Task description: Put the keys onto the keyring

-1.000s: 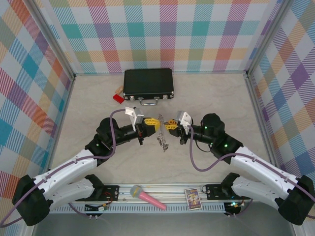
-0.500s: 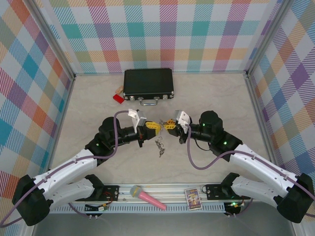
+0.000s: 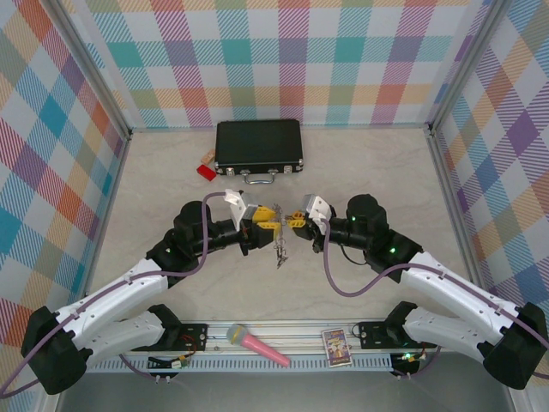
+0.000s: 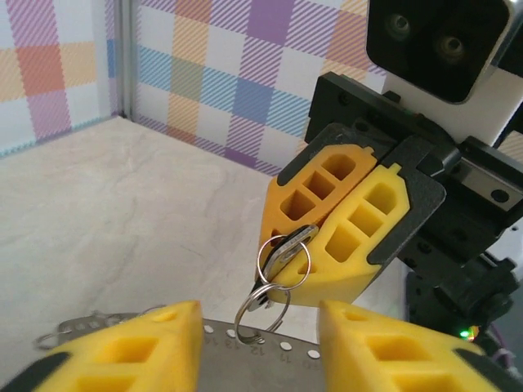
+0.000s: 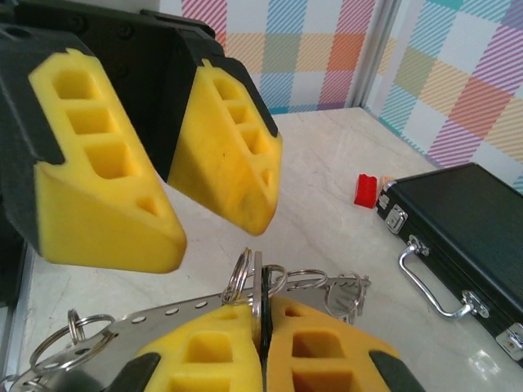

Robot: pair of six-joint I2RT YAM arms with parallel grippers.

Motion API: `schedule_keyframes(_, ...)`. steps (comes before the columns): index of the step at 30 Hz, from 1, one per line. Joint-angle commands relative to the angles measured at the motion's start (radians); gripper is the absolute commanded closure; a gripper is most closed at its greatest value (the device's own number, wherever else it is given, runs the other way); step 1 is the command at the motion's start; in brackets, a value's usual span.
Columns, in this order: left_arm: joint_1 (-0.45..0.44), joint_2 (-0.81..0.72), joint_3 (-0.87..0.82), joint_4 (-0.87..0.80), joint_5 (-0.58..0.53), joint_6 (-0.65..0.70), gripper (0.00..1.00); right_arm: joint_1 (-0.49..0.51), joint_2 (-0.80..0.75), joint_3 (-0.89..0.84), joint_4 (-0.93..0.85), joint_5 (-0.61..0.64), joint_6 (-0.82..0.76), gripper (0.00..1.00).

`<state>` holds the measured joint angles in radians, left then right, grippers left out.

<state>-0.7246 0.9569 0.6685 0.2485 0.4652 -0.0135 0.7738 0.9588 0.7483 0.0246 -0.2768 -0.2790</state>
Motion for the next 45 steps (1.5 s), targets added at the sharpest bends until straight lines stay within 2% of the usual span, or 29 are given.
schedule_keyframes(1, -0.002, -0.027, 0.019, -0.009, -0.036, 0.010, 0.50, 0.007, -0.004, 0.044, 0.003, 0.027, -0.019, 0.97)
schedule_keyframes(5, -0.002, -0.045, 0.015, -0.014, -0.104, 0.004, 0.32, 0.007, -0.001, 0.046, -0.008, 0.062, -0.022, 0.97)
schedule_keyframes(9, -0.001, -0.075, -0.004, 0.009, -0.192, -0.016, 0.20, 0.007, 0.024, 0.055, -0.026, 0.102, -0.025, 0.97)
schedule_keyframes(11, -0.002, -0.088, -0.010, 0.012, -0.232, -0.024, 0.00, 0.006, 0.044, 0.061, -0.033, 0.116, -0.028, 0.96)
schedule_keyframes(19, -0.003, -0.151, -0.043, 0.009, -0.432, -0.043, 0.00, 0.007, 0.183, 0.121, -0.051, 0.161, -0.024, 0.96)
schedule_keyframes(26, -0.001, -0.265, -0.124, 0.041, -0.630, -0.075, 0.00, 0.007, 0.343, 0.189, 0.016, 0.176, -0.038, 0.95)
schedule_keyframes(39, -0.002, -0.472, -0.200, -0.004, -0.713, -0.092, 0.00, -0.001, 0.775, 0.471, 0.170, 0.152, -0.054, 0.98)
schedule_keyframes(45, -0.001, -0.530, -0.205, -0.050, -0.746, -0.082, 0.00, -0.011, 0.920, 0.606, 0.181, 0.125, -0.067, 0.97)
